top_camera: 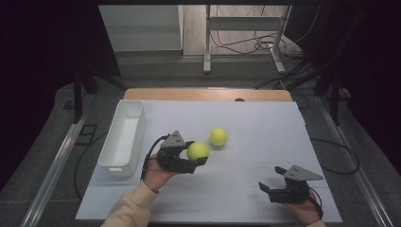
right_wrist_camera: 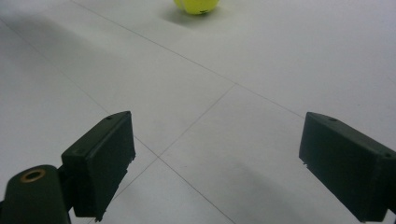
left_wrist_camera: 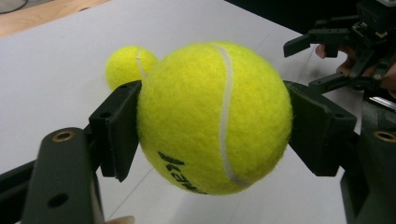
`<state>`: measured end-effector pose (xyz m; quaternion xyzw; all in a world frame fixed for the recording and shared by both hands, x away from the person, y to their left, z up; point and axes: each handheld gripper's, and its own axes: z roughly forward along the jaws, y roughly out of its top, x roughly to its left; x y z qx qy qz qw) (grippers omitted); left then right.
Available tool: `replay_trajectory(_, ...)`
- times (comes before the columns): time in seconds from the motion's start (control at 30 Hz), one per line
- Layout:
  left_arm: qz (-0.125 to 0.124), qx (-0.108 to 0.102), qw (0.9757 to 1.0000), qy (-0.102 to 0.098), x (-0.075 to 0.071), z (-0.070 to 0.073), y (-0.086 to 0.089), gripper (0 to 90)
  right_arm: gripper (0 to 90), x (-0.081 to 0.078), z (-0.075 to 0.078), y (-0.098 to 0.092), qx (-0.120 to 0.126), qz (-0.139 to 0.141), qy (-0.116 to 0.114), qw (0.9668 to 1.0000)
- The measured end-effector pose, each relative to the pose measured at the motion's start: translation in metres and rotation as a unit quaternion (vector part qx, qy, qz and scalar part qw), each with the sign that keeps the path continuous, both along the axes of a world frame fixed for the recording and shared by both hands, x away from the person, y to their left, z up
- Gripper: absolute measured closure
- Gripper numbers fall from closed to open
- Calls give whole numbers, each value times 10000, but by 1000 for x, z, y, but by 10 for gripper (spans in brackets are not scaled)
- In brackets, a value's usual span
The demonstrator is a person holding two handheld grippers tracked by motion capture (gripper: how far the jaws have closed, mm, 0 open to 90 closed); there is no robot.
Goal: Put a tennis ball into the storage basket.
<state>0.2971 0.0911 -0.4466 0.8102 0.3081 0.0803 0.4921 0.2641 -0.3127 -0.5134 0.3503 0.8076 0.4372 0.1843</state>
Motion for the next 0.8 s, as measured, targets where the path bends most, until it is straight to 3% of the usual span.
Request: replay_trajectory(0.8, 208, -55, 9998, -54, 5, 6, 21, 258, 107, 1, -1, 0, -14, -37, 23, 10000)
